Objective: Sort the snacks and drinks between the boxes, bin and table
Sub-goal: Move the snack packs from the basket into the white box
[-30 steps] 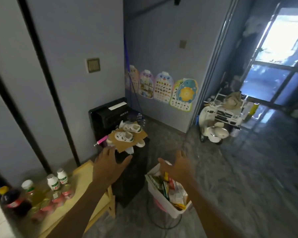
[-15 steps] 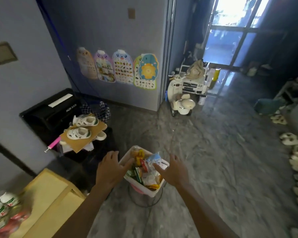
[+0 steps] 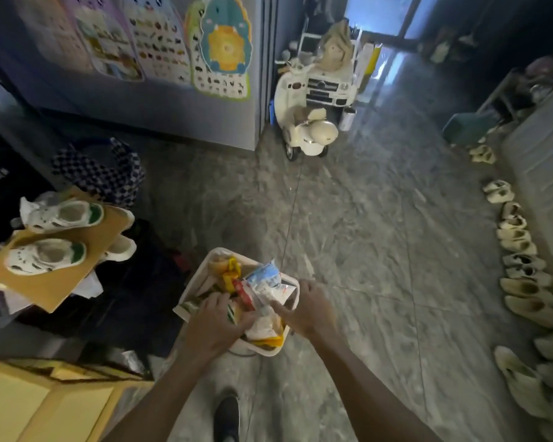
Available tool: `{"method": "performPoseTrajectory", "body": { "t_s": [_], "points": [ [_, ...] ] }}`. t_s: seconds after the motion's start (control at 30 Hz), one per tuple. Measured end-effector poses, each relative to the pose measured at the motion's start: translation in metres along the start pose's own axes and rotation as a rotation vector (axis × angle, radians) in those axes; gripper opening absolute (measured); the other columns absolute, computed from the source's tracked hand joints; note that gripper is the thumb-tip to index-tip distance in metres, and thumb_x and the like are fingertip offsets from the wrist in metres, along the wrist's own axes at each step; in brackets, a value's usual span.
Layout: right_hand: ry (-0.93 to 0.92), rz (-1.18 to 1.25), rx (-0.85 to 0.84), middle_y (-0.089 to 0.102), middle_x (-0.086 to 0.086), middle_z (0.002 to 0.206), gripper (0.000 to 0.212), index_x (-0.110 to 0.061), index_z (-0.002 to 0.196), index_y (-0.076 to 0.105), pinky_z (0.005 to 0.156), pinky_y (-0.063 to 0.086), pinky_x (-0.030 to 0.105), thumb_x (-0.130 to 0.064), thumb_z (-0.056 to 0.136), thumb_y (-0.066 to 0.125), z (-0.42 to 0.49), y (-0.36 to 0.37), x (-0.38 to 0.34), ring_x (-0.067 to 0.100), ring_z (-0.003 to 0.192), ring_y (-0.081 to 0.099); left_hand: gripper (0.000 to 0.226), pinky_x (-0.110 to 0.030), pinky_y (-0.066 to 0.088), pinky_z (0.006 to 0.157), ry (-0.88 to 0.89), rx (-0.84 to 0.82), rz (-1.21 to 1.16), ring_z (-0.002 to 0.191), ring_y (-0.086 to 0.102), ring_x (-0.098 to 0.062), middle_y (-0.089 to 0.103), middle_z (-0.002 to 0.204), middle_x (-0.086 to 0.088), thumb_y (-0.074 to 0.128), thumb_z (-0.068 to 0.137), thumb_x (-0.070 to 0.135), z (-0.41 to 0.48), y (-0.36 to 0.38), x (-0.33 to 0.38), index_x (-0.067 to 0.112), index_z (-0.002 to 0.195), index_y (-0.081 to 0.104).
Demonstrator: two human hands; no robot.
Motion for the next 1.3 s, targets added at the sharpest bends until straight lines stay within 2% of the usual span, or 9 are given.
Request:
{"method": "performPoseTrajectory", "body": {
  "t_s": [0.33,0.43,0.63,0.8,0.93,1.03,1.17,1.27,1.3],
  "points": [
    [0.007,-0.034,-0.14,0.024,0.009,0.176,0.127,-0.019,0.168,0.025,0.128,0.027,0.056,-0.099,0.07,0.028,0.144,0.172,0.015,0.033,0.161,0.023,0.143,-0.04,0.031,0.125,0.104,-0.343,-0.013,0.156,0.029,-0.02,0.031,0.168,0.004,0.043,0.043,0.111,0.097,0.186,-0.03,0.032,0.161,0.026],
    [0.017,-0.029,-0.113,0.021,0.009,0.176,0.107,-0.023,0.169,0.024,0.128,0.02,0.064,-0.085,0.086,0.05,0.175,0.213,0.024,0.035,0.16,0.024,0.12,-0.038,0.032,0.122,0.204,-0.324,0.052,0.149,0.041,-0.024,0.044,0.16,-0.001,0.073,0.061,0.089,0.115,0.24,-0.035,0.034,0.158,0.028],
    [-0.007,0.04,-0.137,0.022,0.008,0.175,0.082,-0.027,0.168,0.027,0.122,0.031,0.048,-0.045,0.099,0.067,0.198,0.248,0.027,0.03,0.16,0.022,0.092,-0.033,0.046,0.101,0.203,-0.298,0.009,0.121,0.054,-0.019,0.053,0.133,0.006,0.077,0.071,0.059,0.12,0.284,-0.048,0.034,0.152,0.041],
    [-0.004,0.079,-0.106,0.035,0.006,0.171,0.078,-0.025,0.166,0.036,0.119,0.019,0.044,-0.049,0.098,0.066,0.195,0.225,0.025,0.028,0.154,0.033,0.076,-0.026,0.048,0.084,0.203,-0.239,-0.035,0.111,0.057,-0.017,0.058,0.12,0.007,0.066,0.069,0.059,0.114,0.263,-0.047,0.037,0.141,0.054],
    [-0.043,0.129,0.009,0.046,0.007,0.163,0.08,-0.026,0.16,0.044,0.104,0.053,0.057,-0.05,0.09,0.075,0.185,0.176,0.015,0.033,0.141,0.052,0.067,-0.033,0.055,0.09,0.201,-0.177,-0.115,0.122,0.055,-0.018,0.059,0.127,0.007,0.07,0.073,0.039,0.109,0.222,-0.04,0.043,0.136,0.05],
    [-0.071,0.188,0.102,0.049,0.011,0.161,0.079,-0.022,0.159,0.049,0.097,0.06,0.052,-0.047,0.09,0.079,0.174,0.122,-0.001,0.034,0.138,0.055,0.074,-0.035,0.052,0.1,0.208,-0.14,-0.109,0.135,0.049,-0.018,0.055,0.141,0.007,0.076,0.077,0.038,0.103,0.18,-0.033,0.045,0.143,0.043],
    [-0.137,0.198,0.183,0.045,0.011,0.164,0.079,-0.018,0.16,0.047,0.104,0.057,0.051,-0.046,0.093,0.078,0.157,0.041,-0.032,0.034,0.141,0.052,0.071,-0.034,0.06,0.081,0.243,-0.002,-0.122,0.105,0.071,-0.021,0.065,0.127,0.007,0.082,0.076,0.047,0.1,0.118,-0.023,0.038,0.139,0.053],
    [-0.188,0.216,0.236,0.047,0.009,0.162,0.082,-0.02,0.161,0.045,0.102,0.058,0.05,-0.04,0.091,0.08,0.135,-0.021,-0.052,0.032,0.138,0.054,0.069,-0.019,0.041,0.107,0.234,0.095,-0.145,0.122,0.05,0.014,0.048,0.15,0.028,0.064,0.088,0.066,0.092,0.047,-0.006,0.031,0.148,0.057],
    [-0.207,0.211,0.253,0.048,0.008,0.161,0.081,-0.02,0.161,0.045,0.101,0.058,0.049,-0.041,0.09,0.08,0.127,-0.041,-0.057,0.031,0.136,0.055,0.074,-0.021,0.039,0.11,0.174,0.099,-0.181,0.126,0.048,0.01,0.047,0.154,0.023,0.064,0.086,0.067,0.087,0.024,-0.001,0.03,0.15,0.056]
  ]
}}
Point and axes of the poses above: each hand's wrist, its own z-axis towards the middle knuckle, its own y-axis out of the palm, x = y × z, the point moved 10 cm from there along z, towards the middle knuckle
